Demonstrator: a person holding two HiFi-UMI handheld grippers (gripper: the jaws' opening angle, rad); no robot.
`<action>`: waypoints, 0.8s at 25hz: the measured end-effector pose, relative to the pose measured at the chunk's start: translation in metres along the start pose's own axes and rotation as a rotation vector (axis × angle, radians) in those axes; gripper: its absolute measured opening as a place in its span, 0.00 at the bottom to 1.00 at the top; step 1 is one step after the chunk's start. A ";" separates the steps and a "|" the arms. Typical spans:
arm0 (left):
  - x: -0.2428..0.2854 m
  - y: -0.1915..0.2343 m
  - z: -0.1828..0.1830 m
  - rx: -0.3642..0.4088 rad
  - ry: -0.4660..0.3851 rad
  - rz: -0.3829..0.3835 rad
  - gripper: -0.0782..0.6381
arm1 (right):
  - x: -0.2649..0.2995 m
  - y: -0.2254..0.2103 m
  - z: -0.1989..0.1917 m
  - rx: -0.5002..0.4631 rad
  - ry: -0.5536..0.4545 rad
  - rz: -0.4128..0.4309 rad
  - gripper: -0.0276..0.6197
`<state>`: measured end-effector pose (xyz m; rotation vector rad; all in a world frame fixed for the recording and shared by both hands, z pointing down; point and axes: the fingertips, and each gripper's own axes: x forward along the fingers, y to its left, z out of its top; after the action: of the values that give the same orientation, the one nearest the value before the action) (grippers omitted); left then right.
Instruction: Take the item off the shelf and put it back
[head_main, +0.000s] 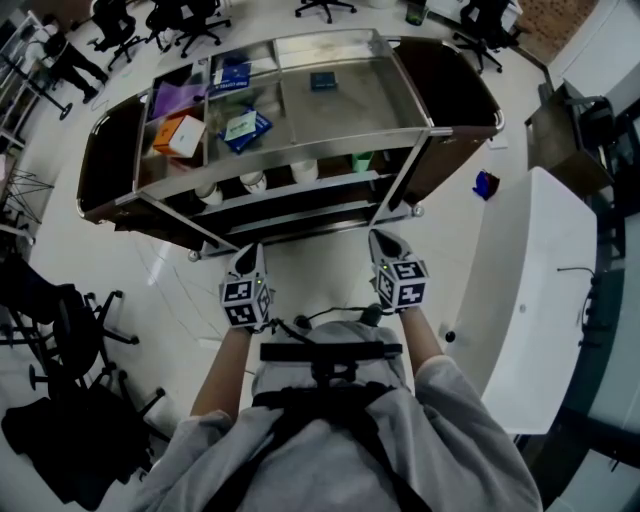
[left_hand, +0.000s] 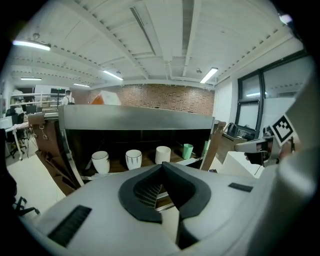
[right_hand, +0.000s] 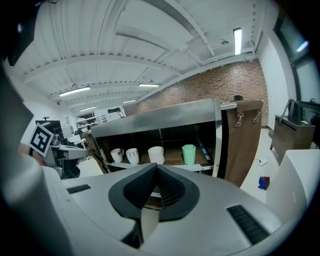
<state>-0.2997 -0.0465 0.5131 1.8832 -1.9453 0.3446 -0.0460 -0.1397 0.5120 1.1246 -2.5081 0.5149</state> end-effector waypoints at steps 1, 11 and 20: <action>-0.003 0.004 -0.002 -0.009 0.002 0.006 0.12 | 0.000 0.003 0.000 -0.002 0.000 0.001 0.05; -0.022 0.021 -0.019 -0.061 0.018 0.023 0.12 | -0.008 0.024 -0.004 -0.050 0.002 0.007 0.05; -0.023 0.020 -0.023 -0.049 0.032 -0.003 0.12 | -0.016 0.026 -0.010 -0.043 0.005 -0.007 0.05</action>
<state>-0.3173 -0.0146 0.5252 1.8385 -1.9120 0.3211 -0.0543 -0.1088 0.5085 1.1149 -2.4975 0.4592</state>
